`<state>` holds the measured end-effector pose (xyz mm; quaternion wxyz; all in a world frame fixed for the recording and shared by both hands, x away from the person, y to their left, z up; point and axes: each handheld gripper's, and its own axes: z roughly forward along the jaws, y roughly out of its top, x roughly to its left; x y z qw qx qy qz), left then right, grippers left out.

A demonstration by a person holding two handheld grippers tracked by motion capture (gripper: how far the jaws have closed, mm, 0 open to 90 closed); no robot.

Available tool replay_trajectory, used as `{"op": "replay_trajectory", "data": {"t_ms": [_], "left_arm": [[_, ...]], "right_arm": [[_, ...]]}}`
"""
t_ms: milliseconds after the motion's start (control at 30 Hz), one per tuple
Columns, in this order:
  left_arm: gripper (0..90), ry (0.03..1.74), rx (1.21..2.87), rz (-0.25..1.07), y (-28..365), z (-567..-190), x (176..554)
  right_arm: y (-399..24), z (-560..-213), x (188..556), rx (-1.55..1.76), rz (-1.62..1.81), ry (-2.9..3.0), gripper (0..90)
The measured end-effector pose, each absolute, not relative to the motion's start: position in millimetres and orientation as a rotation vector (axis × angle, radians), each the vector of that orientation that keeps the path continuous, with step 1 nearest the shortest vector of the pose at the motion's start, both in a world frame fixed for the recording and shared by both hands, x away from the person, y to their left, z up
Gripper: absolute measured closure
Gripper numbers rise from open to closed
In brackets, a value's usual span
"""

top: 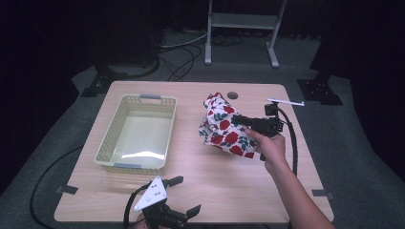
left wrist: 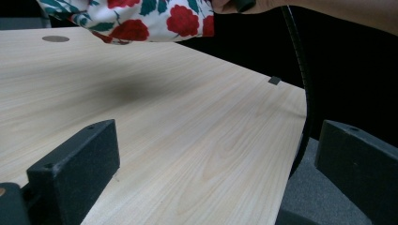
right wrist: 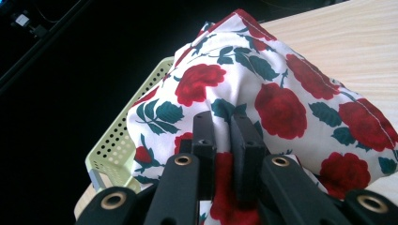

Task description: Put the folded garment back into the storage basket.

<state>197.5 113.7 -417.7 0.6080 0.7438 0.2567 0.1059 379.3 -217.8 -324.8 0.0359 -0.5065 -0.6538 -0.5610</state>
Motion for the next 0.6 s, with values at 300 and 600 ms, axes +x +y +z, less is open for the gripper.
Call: {"op": "replay_trajectory", "data": {"t_ms": [300,600], "left_arm": [[0.0,0.592,1.714,0.245,113.9,-417.2,197.1],[0.0,0.593,1.712,0.244,113.9,-417.1,197.1]], "right_arm": [[-205.6,-315.3,385.1,-1.532,-1.724,-2.019,81.5],[-196.2,-308.6,388.9,-1.502,-1.736,-2.026,81.5]]}}
